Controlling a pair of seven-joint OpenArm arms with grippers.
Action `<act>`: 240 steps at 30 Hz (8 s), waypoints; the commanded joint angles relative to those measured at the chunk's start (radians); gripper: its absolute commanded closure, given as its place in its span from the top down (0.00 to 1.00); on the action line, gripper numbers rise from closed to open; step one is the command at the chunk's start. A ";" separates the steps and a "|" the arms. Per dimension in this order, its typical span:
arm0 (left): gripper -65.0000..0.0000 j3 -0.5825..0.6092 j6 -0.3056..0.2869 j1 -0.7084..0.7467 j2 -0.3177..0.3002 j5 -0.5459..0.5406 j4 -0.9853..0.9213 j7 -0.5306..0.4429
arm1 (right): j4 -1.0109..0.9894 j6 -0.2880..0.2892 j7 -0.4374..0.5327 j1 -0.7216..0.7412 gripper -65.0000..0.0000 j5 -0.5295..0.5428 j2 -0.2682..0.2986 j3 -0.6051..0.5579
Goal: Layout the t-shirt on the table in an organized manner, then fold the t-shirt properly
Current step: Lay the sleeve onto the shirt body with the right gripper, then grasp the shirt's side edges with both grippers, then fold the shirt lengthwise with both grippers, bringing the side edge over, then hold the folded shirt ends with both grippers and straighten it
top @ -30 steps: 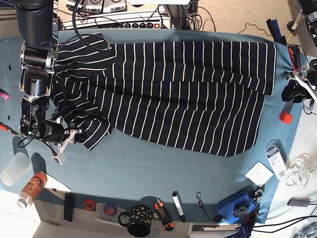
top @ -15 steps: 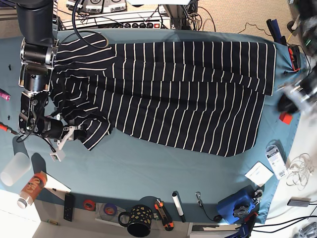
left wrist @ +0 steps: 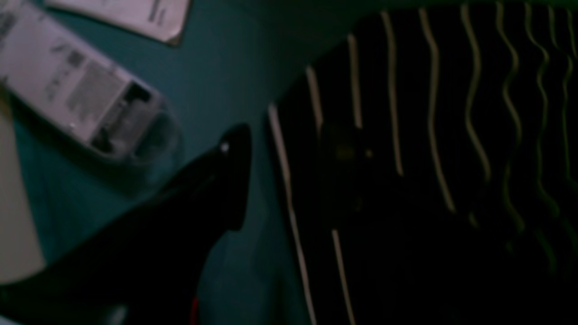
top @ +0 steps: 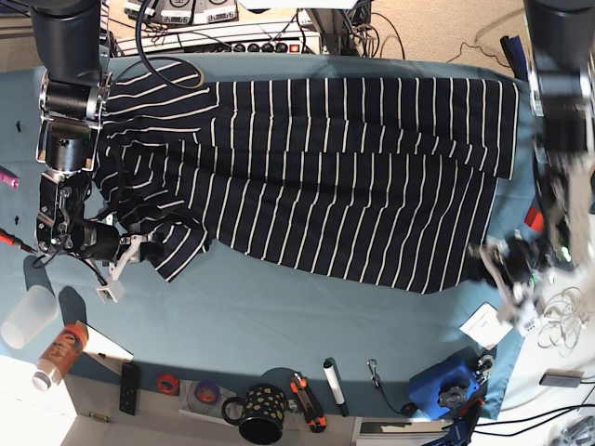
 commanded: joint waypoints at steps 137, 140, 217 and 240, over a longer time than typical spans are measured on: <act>0.00 -0.410 -0.204 0.021 -0.061 -0.662 -0.299 0.486 | 0.557 -0.006 -0.216 -0.076 0.00 0.252 0.016 0.308; 0.00 -0.410 -0.204 0.089 -0.061 -0.713 -0.251 0.489 | 0.594 -0.006 -0.270 -0.091 0.00 0.291 0.016 0.366; 0.00 -0.554 -0.131 0.587 -0.061 -0.626 0.405 0.489 | 0.848 -0.006 -0.405 -0.879 0.00 0.747 0.241 0.685; 0.39 -0.554 -0.134 0.614 -0.061 -0.622 0.405 0.454 | 0.848 -0.006 -0.405 -0.923 0.32 0.741 0.242 0.684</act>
